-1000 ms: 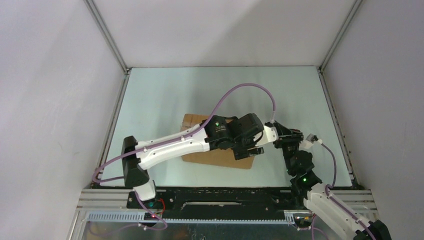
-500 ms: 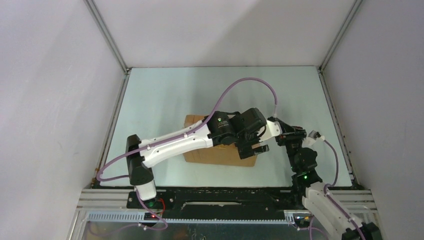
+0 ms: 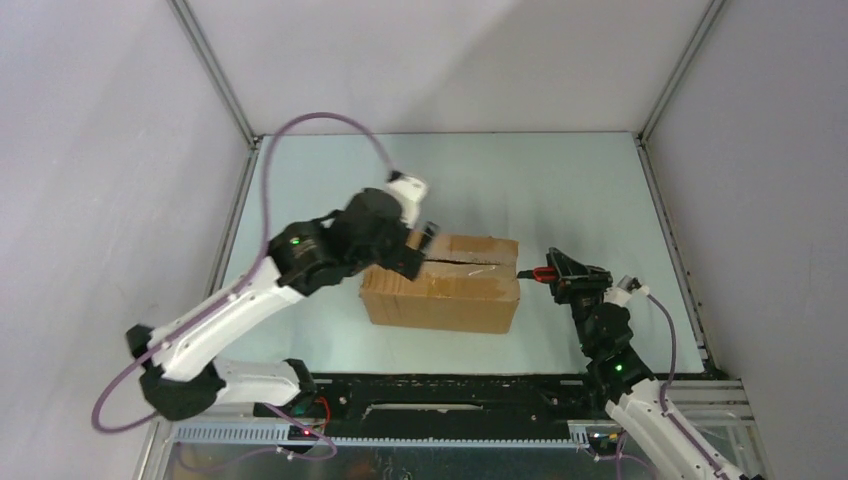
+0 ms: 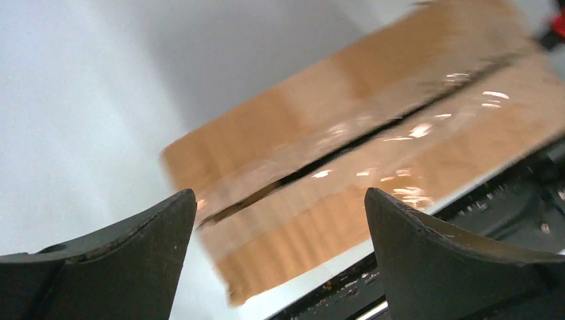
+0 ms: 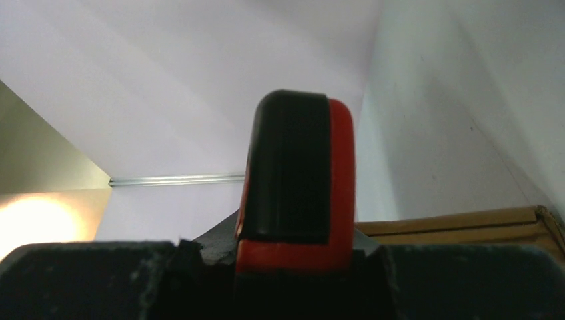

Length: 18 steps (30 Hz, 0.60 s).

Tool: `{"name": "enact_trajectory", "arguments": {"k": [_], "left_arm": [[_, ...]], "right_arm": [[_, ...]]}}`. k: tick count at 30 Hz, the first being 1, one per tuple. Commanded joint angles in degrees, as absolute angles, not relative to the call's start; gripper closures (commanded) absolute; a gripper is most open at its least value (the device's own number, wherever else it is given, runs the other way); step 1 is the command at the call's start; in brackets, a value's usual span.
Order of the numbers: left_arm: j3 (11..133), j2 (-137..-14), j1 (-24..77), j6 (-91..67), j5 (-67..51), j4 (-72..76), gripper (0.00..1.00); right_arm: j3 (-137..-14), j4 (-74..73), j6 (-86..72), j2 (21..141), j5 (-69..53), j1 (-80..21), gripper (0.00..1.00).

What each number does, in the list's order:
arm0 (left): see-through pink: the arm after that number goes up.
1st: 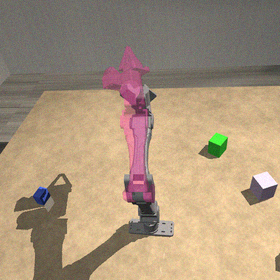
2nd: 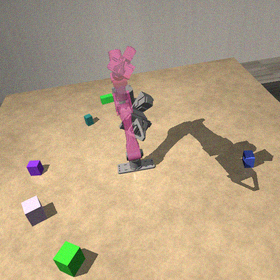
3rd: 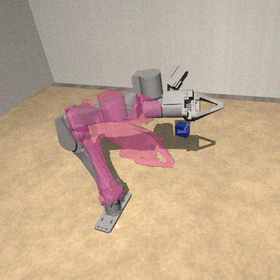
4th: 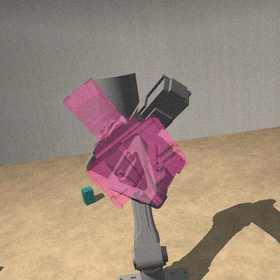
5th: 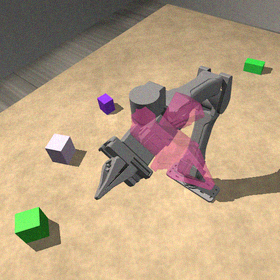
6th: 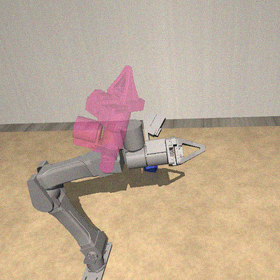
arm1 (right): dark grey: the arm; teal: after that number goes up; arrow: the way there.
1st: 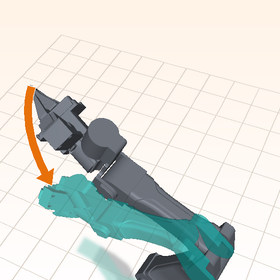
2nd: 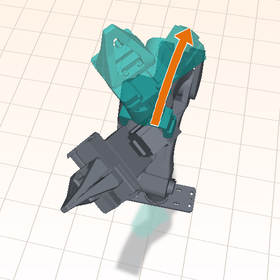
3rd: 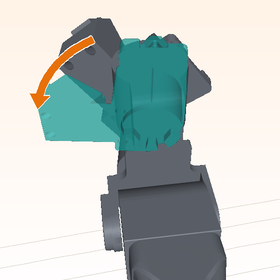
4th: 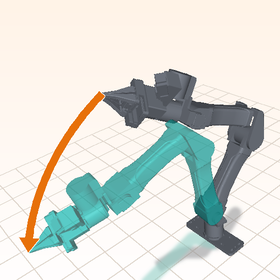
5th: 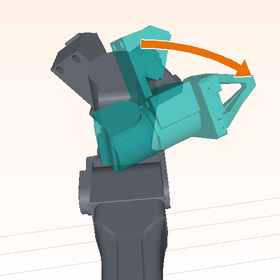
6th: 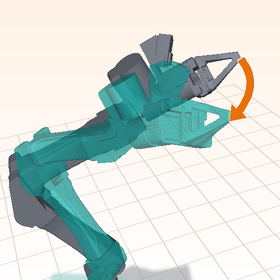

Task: Unpack the express box
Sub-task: Cut the express box at the center of the board.

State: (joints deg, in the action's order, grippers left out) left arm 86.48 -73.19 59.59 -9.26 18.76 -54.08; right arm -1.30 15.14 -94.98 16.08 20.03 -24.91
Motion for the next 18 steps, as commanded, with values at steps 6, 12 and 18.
{"name": "enact_trajectory", "arguments": {"k": [6, 12, 18], "left_arm": [[63.7, -52.5, 37.2, -32.6, 3.1, -45.0, 0.0], [57.8, -51.5, 36.0, -38.2, -1.2, -40.0, 0.0], [53.4, -51.3, 35.9, -42.7, -1.5, -36.7, 0.0]], "right_arm": [[-1.1, 24.5, -98.1, 19.8, 28.9, -29.7, 1.0], [-0.5, 26.8, -98.1, 20.3, 31.1, -31.7, 1.0], [-0.1, 27.9, -98.5, 21.8, 31.8, -32.2, 1.0]]}}
